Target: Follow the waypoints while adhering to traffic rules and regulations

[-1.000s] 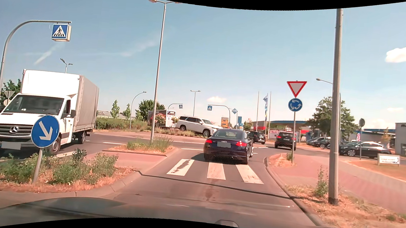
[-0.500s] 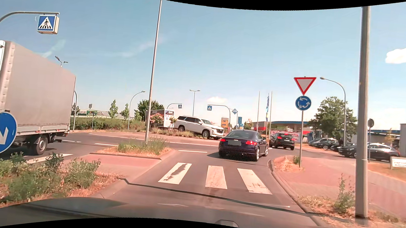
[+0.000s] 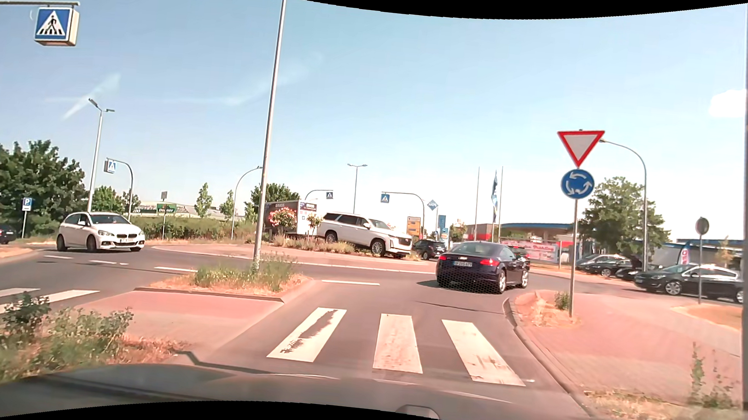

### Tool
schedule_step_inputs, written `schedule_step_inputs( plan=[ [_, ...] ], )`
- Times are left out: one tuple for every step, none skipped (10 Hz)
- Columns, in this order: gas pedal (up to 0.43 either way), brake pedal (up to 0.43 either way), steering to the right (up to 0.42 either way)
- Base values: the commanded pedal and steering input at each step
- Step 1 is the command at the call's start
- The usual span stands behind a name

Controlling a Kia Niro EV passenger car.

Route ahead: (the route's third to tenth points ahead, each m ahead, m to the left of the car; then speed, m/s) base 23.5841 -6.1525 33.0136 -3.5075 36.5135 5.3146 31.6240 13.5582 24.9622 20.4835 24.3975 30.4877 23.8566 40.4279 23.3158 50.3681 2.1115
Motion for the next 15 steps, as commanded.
schedule_step_inputs(
  plan=[
    [0.0, 0.0, 0.0],
    [0.0, 0.0, 0.0],
    [0.0, 0.0, 0.0],
    [0.0, 0.0, 0.001],
    [0.0, 0.0, 0.001],
    [0.0, 0.0, 0.001],
    [0.0, 0.0, 0.001],
    [0.0, 0.0, 0.002],
    [0.0, 0.0, 0.002],
    [0.0, 0.0, 0.002],
    [0.0, 0.0, 0.003],
    [0.0, 0.0, 0.007],
    [0.0, 0.0, 0.012],
    [0.008, 0.0, 0.017],
    [0.059, 0.0, 0.023]
  ],
)
